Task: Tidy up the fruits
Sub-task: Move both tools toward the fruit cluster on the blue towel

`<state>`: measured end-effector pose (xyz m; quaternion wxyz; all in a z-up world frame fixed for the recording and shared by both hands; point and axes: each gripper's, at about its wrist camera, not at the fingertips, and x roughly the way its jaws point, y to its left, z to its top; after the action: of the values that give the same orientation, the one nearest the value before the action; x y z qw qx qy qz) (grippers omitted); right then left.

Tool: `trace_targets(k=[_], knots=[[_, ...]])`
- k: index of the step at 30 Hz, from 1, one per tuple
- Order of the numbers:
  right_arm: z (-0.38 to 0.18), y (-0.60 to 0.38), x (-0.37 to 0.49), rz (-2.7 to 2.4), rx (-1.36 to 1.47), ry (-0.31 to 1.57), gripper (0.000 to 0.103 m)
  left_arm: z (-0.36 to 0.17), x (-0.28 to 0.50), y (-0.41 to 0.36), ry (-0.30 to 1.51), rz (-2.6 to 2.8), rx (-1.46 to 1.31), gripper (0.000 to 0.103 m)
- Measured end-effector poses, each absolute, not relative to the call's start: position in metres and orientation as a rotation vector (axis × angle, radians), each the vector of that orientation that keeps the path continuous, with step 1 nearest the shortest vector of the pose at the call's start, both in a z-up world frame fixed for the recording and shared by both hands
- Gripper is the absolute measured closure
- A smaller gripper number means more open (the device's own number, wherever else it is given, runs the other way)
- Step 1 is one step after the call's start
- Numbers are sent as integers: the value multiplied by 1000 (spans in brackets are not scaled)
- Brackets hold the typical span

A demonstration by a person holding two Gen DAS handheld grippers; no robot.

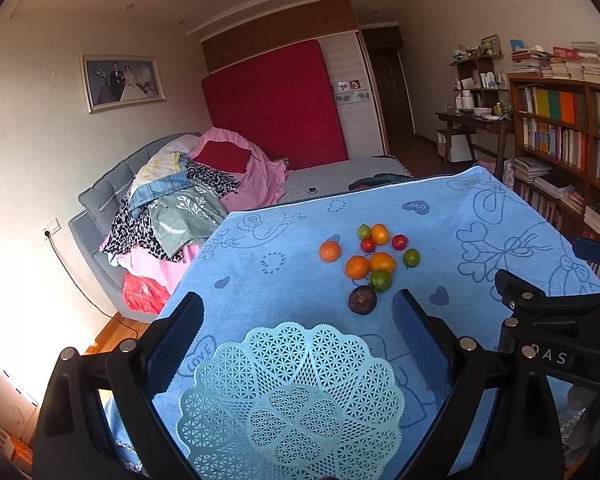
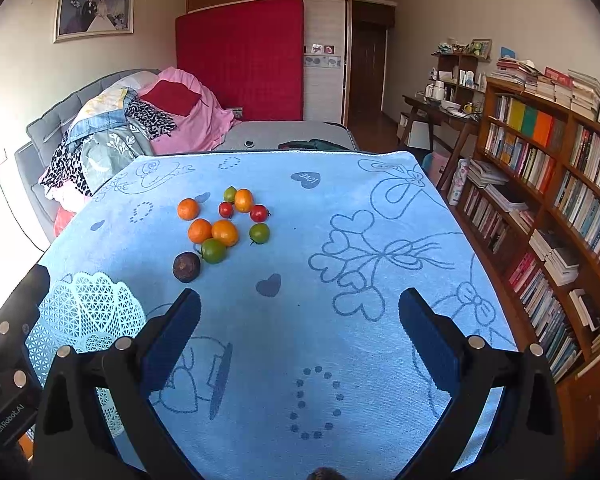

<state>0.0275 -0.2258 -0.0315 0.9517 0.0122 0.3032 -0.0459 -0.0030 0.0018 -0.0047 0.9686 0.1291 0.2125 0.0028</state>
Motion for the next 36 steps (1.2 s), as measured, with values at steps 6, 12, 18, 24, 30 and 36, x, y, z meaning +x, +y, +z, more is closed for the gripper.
trace_targets(k=[6,12,18,24,30,36], knots=[[-32,-224,28,-91,24,617,2,-6,-2,2,432,6,261,9],[-33,-226,29,-94,32,617,2,-7,-2,2,432,6,261,9],[-35,-226,30,-93,33,619,2,-12,3,2,450,2,258,9],[-39,-228,34,-102,41,623,2,-14,6,2,449,-4,259,9],[-47,-234,40,-112,58,639,2,-16,12,5,452,-9,257,9],[-56,-231,46,-106,49,642,2,-26,28,11,481,-17,251,9]])
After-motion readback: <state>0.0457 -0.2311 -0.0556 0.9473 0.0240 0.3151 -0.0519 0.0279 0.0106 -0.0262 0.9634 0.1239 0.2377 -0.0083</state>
